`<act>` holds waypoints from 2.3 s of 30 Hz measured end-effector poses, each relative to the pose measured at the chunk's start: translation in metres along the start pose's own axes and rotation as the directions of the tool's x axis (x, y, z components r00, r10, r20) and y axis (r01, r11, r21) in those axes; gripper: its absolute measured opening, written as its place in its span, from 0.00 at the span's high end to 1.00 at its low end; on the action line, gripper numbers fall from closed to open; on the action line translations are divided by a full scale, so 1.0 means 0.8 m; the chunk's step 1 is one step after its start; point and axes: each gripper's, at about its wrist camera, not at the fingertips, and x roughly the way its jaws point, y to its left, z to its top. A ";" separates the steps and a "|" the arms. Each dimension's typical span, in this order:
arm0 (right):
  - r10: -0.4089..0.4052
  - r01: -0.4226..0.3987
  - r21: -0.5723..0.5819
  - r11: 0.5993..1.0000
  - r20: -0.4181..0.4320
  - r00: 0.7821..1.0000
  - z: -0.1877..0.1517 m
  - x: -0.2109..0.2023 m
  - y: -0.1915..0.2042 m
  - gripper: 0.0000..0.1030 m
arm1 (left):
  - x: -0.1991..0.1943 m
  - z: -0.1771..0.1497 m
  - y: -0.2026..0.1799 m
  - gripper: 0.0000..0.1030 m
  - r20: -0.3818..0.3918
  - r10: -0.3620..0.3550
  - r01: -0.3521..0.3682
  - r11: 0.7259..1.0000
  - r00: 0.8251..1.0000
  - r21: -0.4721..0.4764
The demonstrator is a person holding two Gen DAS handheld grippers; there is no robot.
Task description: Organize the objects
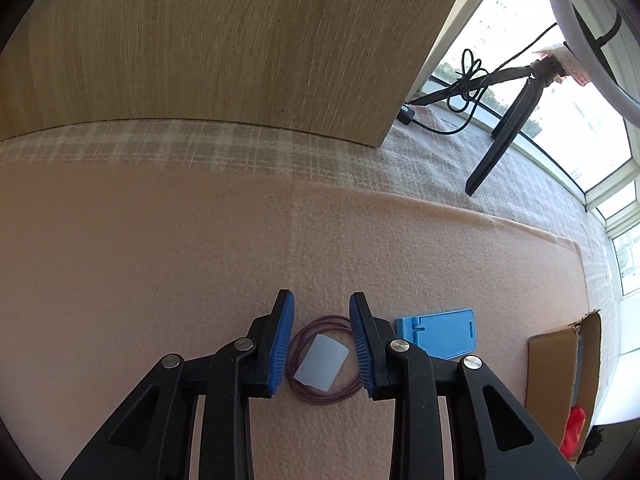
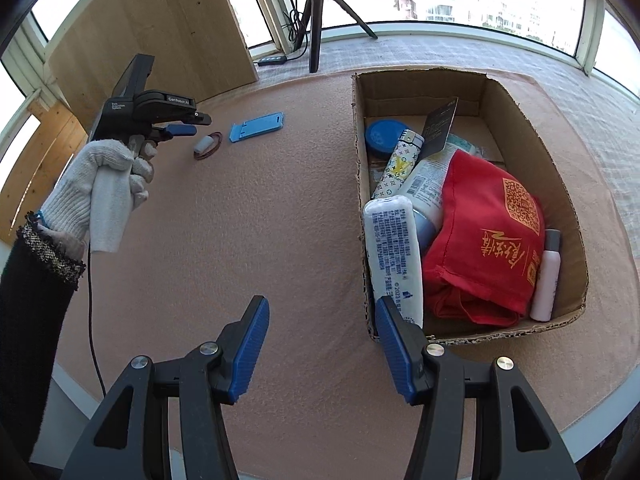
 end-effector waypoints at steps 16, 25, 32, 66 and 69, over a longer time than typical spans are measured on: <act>0.008 -0.008 0.001 1.000 0.002 1.000 0.000 -0.001 -0.003 0.50 | 0.023 -0.016 -0.027 0.82 -0.055 0.018 -0.011 0.993 0.998 0.118; 0.033 -0.032 -0.022 0.999 0.013 0.999 0.010 0.000 0.014 0.50 | 0.001 -0.073 -0.033 0.82 -0.076 -0.031 0.045 0.981 0.997 0.186; 0.061 -0.060 -0.050 0.997 0.024 0.998 0.017 0.000 0.033 0.50 | -0.021 -0.116 -0.031 0.83 -0.083 -0.057 0.073 0.975 0.995 0.208; 0.110 -0.110 -0.083 0.991 0.007 0.994 0.011 0.008 0.068 0.50 | -0.098 -0.189 -0.014 0.65 -0.008 -0.088 0.088 0.977 0.996 0.192; 0.112 -0.111 -0.079 0.991 0.007 0.994 0.009 0.006 0.067 0.50 | -0.083 -0.181 -0.026 0.59 -0.011 -0.040 0.041 0.976 0.999 0.214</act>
